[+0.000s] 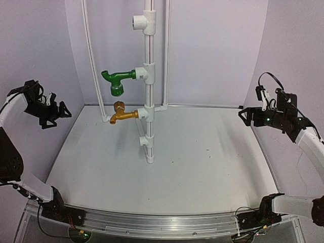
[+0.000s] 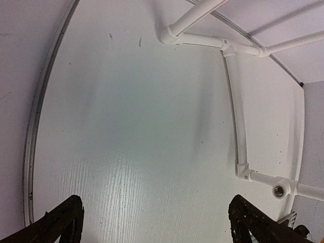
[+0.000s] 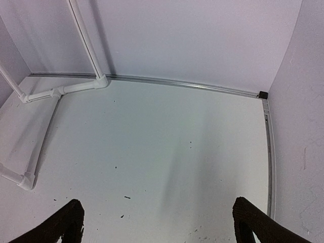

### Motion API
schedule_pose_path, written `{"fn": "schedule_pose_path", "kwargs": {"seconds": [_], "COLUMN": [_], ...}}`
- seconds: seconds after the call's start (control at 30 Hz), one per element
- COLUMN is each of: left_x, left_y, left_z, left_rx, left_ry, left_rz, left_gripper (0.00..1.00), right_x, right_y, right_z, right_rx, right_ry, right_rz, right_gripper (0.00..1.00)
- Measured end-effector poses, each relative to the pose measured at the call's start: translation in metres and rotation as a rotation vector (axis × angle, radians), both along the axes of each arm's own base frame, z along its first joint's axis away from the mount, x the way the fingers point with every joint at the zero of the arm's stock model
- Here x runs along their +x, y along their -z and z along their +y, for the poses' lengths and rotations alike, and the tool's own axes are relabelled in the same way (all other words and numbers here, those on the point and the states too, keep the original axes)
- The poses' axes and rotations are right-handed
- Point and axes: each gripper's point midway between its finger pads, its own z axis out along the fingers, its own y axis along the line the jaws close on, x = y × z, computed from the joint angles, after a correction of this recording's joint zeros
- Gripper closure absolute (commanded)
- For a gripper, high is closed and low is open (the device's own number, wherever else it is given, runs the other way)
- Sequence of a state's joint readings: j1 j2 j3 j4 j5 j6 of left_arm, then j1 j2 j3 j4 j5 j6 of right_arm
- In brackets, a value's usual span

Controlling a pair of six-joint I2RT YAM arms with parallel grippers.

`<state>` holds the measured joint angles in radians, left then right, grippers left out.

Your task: Install the water faucets

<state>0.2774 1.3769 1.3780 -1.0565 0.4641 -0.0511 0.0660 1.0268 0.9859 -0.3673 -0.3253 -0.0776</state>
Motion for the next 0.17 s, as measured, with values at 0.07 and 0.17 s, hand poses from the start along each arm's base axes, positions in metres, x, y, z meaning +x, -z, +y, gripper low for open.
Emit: {"fn": "schedule_pose_path", "kwargs": {"seconds": [0.07,0.17], "left_x": [-0.004,-0.007], "left_y": [-0.002,-0.007], "left_z": [0.008,0.015], "left_rx": [0.027,0.060], "left_ry": [-0.031,-0.054], "left_rz": [-0.006,-0.026], "left_gripper": [0.00,0.00], "right_x": [-0.007,-0.010], "right_y": [0.000,-0.006], "right_z": [-0.001,0.001], "right_rx": [0.008,0.014], "right_ry": [-0.004,-0.022], "right_rz": [-0.008,-0.030], "right_gripper": [0.02,0.02]}}
